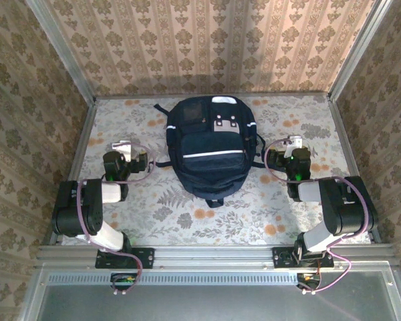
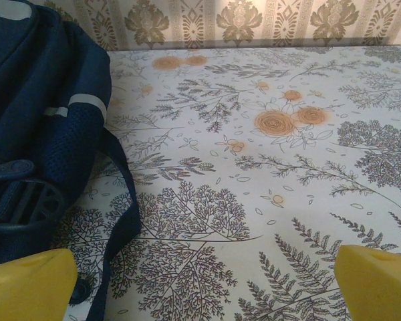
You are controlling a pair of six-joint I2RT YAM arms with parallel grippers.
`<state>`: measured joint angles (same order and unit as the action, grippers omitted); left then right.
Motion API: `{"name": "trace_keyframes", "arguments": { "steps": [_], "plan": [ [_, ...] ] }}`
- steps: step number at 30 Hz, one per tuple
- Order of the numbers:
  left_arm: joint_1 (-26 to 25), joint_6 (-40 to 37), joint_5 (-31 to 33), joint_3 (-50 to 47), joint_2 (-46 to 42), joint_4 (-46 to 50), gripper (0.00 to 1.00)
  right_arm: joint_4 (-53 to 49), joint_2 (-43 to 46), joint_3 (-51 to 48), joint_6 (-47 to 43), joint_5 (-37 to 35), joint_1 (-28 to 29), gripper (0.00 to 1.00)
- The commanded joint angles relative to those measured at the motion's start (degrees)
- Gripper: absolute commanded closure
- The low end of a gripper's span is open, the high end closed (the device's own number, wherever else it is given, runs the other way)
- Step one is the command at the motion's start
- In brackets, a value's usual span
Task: Pack the student bag
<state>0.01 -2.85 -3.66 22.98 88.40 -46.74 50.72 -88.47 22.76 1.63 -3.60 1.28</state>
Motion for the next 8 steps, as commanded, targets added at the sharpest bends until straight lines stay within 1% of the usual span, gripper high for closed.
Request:
{"name": "trace_keyframes", "arguments": {
  "steps": [1,8],
  "plan": [
    [0.1,-0.2,0.1,0.5,-0.5,-1.2,0.00,-0.5,0.5,0.3,-0.8,0.3,0.2,0.00],
    [0.0,-0.2,0.2,0.5,-0.6,-1.2,0.00,-0.7,0.5,0.3,-0.8,0.3,0.2,0.00]
  ]
}}
